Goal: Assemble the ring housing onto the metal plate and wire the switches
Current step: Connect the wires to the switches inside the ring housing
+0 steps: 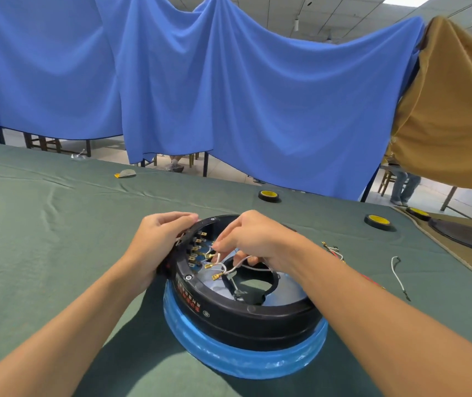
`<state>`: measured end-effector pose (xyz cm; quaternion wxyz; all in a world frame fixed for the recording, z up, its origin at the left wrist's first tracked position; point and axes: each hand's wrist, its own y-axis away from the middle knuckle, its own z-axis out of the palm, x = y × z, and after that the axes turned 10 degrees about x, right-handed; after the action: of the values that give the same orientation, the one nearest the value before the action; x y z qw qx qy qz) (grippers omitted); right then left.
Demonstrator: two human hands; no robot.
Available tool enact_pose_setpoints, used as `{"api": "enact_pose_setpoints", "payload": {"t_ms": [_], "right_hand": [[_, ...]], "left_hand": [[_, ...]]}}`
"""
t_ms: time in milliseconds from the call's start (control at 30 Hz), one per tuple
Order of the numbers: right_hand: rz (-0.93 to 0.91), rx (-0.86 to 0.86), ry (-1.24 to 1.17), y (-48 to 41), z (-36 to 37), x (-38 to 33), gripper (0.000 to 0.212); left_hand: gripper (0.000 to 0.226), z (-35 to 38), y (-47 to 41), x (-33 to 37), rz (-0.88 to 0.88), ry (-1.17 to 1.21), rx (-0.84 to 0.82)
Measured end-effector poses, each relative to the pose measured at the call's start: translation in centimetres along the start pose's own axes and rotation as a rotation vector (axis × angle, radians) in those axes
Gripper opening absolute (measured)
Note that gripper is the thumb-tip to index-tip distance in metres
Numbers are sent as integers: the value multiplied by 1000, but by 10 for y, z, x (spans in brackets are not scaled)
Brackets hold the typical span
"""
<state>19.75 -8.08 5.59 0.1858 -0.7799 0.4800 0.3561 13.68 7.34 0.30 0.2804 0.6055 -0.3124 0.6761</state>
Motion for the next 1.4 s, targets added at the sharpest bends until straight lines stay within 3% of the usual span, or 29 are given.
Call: {"api": "enact_pose_setpoints", "payload": {"t_ms": [133, 333, 533, 700, 1033, 1167, 1400], "right_hand": [[-43, 87, 36, -3, -5, -10, 16], [-50, 92, 122, -8, 7, -21, 14], [12, 121, 39, -10, 12, -11, 13], [91, 127, -77, -11, 17, -8, 14], [210, 112, -202, -15, 22, -2, 11], [232, 103, -201, -14, 24, -3, 11], [202, 146, -218, -13, 27, -5, 16]], "left_hand": [[20, -5, 1, -6, 116, -154, -50], [26, -1, 1, -11, 83, -73, -25], [12, 3, 6, -16, -13, 52, 43], [26, 3, 9, -18, -31, 99, -16], [24, 3, 12, -15, -24, 95, -6], [19, 5, 12, -14, -27, 85, 16], [36, 4, 11, -15, -1, 65, -2]]}}
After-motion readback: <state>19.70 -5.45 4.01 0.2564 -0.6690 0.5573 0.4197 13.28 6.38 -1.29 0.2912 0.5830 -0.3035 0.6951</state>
